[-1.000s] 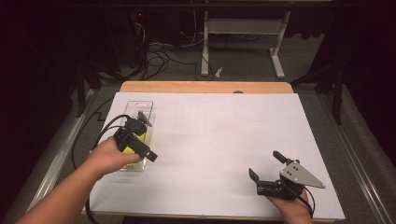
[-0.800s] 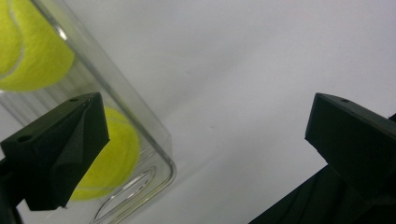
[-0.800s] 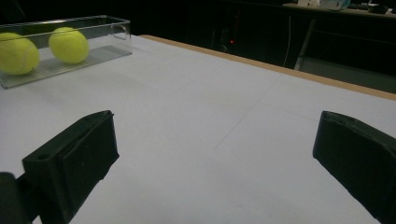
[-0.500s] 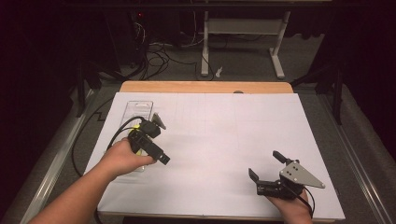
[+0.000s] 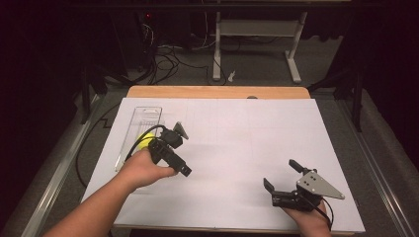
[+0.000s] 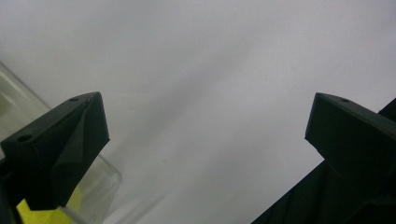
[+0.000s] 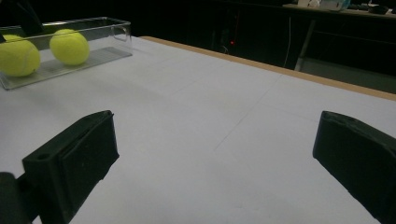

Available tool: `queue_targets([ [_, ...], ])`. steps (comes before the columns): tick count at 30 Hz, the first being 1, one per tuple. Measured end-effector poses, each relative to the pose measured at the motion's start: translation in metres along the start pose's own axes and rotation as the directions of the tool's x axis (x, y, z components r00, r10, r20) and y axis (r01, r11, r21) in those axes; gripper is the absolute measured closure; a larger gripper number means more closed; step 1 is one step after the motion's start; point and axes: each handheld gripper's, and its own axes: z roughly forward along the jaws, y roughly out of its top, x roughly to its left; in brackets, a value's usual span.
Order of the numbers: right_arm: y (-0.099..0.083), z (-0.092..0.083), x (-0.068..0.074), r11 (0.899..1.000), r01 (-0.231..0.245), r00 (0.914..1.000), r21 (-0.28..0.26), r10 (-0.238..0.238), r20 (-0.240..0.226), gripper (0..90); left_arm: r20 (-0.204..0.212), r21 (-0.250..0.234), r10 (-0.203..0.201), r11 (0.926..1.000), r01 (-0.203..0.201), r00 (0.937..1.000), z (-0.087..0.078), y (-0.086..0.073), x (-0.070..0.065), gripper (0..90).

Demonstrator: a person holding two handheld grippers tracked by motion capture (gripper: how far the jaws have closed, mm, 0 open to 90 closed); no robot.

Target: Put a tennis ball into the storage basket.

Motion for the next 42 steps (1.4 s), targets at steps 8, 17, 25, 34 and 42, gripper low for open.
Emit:
queue_targets([
  [8,0.0,0.0,0.0,1.0,0.001,1.0,-0.001,-0.001,-0.001,0.6,0.022,0.027,0.011,0.9996,-0.012,0.9997,0.025,0.001,-0.006,0.8],
  [17,0.0,0.0,0.0,1.0,0.002,1.0,0.0,-0.002,-0.002,0.6,0.037,0.055,0.009,0.9984,-0.011,0.9993,0.048,-0.002,-0.009,0.8],
  [25,0.0,0.0,0.0,1.0,0.003,1.0,0.001,-0.003,-0.004,0.6,0.051,0.068,0.001,0.9977,-0.004,0.9987,0.065,-0.005,-0.009,0.8],
  [34,0.0,0.0,0.0,1.0,0.002,1.0,0.002,-0.002,-0.004,0.6,0.035,0.053,0.015,0.9984,-0.017,0.9993,0.074,-0.006,-0.013,0.8],
  [42,0.0,-0.002,0.0,1.0,0.001,1.0,-0.003,-0.001,0.0,0.6,0.054,-0.049,0.028,0.9985,-0.025,0.9982,0.073,-0.012,-0.013,0.9],
])
